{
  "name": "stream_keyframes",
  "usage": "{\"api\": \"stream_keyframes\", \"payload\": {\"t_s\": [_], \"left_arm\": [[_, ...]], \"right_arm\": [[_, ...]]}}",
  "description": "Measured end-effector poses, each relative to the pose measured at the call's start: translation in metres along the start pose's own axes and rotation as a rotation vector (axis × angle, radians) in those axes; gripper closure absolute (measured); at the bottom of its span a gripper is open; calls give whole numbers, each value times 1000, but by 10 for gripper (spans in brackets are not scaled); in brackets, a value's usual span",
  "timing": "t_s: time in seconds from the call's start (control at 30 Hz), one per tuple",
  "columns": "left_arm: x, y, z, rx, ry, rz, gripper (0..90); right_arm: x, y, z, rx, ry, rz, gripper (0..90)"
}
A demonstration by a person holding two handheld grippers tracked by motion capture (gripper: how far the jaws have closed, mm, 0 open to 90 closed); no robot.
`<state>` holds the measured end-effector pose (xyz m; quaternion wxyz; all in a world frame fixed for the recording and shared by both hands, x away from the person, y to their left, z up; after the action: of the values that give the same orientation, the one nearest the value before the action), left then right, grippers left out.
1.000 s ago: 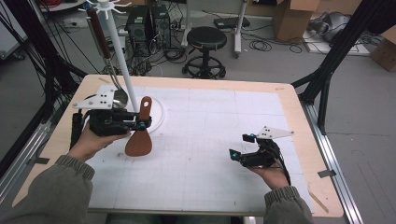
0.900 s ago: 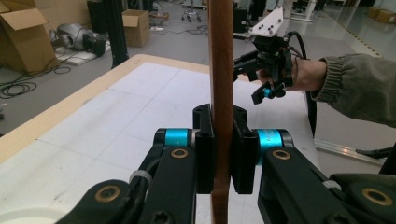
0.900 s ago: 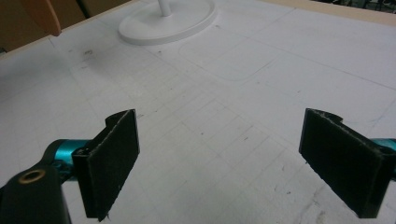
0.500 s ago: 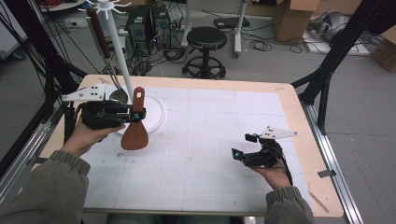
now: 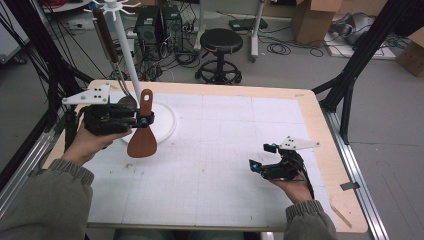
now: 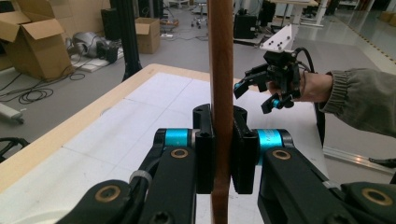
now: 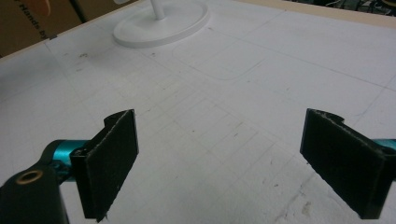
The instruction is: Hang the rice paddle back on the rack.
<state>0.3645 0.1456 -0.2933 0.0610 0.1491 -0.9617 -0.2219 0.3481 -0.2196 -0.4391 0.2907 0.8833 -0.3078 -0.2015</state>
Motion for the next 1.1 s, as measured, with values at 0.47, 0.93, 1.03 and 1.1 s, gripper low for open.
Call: {"api": "stream_keyframes", "payload": {"t_s": [0.47,0.93,1.03,1.1], "left_arm": [[-10,9,-13,29,4,-4,823],[-31,20,-25,81,49,-18,824],[-35,22,-30,83,43,-23,824],[-37,24,-35,85,41,-25,824]], "right_arm": [[3,2,-2,10,-7,48,14],[6,5,-3,26,-12,64,13],[7,6,-3,26,-17,71,6],[8,6,-3,26,-17,71,6]]}}
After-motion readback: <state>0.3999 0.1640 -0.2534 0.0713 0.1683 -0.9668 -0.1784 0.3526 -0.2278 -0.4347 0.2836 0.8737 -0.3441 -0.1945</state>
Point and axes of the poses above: each handheld gripper's, and its own axes: y roughly backward along the jaws, z roughly out of its underside, x roughly to its right, the point moved 8 cm from there along -y, roughly forward along the jaws, and after that the axes turned 13 degrees about -x, right-handed, at the moved point
